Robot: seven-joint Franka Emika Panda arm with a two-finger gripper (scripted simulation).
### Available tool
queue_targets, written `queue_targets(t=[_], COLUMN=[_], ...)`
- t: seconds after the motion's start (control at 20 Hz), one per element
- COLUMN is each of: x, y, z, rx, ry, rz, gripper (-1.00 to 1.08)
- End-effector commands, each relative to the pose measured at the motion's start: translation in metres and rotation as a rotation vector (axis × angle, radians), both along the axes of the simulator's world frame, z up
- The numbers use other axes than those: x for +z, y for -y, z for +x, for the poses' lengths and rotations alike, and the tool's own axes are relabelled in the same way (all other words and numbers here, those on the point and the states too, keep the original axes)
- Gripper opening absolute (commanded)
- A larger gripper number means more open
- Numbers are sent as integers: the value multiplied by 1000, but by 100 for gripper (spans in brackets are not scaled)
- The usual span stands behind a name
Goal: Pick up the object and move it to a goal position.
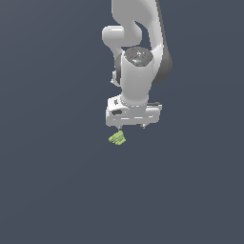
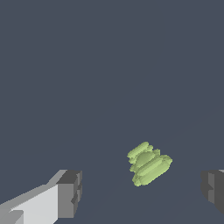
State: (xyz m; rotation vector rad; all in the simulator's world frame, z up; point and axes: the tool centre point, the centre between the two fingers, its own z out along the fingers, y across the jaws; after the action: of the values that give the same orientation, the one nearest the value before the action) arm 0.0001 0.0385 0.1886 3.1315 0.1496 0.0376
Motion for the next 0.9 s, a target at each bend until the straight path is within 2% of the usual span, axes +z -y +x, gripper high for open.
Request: queue_targets(t=[0.0, 0.45, 0.85], x=[0, 21, 16], y=[0, 13, 14], z=[0, 14, 12], rx=[0, 8, -19], ry=[0, 46, 42], rz=[0, 2, 4], gripper=[100, 100, 100])
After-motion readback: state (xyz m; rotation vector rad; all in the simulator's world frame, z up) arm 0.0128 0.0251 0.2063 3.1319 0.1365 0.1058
